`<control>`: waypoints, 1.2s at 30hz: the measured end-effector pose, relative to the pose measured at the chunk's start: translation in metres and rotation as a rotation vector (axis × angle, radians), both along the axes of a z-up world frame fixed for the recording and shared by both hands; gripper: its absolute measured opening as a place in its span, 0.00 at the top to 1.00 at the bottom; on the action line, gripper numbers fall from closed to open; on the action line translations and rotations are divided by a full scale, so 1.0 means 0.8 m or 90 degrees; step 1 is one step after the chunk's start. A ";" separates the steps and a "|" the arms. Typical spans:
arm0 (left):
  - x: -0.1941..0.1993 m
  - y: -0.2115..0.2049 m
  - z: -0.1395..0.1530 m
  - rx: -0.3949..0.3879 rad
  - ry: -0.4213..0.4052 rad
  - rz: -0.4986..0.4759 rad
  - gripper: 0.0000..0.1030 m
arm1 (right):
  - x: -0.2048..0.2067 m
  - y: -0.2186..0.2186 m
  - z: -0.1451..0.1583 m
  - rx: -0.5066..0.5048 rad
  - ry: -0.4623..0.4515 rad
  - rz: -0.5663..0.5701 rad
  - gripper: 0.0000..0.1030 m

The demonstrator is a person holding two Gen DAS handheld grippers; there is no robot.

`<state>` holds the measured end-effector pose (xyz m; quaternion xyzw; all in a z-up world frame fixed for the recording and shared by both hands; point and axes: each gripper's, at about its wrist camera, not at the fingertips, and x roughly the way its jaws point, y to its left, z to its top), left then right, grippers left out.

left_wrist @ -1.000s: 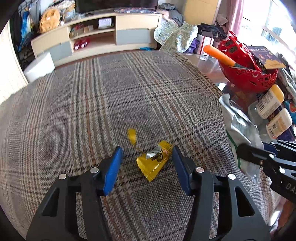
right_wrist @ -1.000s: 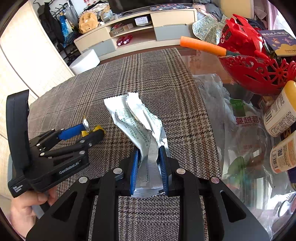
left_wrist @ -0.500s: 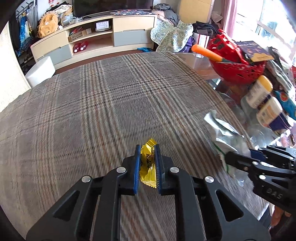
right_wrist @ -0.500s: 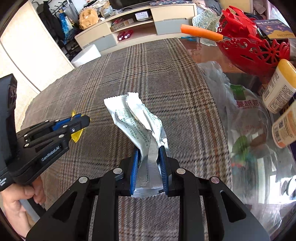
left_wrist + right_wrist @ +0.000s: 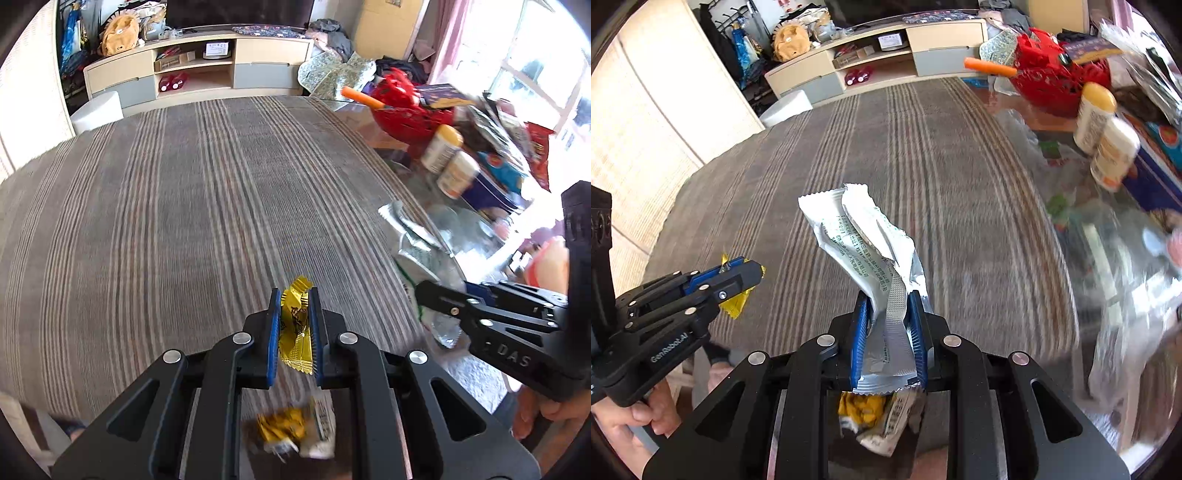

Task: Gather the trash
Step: 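Carry white wrapper and yellow piece down to the bin and open both tools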

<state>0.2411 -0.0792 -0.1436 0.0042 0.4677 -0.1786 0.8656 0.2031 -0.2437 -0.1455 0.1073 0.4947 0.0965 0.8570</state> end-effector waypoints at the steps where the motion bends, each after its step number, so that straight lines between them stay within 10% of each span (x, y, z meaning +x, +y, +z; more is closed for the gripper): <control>1: -0.015 0.003 -0.002 -0.002 -0.002 -0.002 0.87 | -0.012 0.003 -0.002 0.001 0.002 0.001 0.77; 13: -0.157 0.033 -0.078 -0.023 0.027 0.005 0.87 | -0.156 0.040 -0.084 0.018 0.028 0.012 0.77; 36: -0.131 0.033 -0.233 -0.043 0.198 0.004 0.83 | -0.154 0.071 -0.220 -0.017 0.119 -0.003 0.69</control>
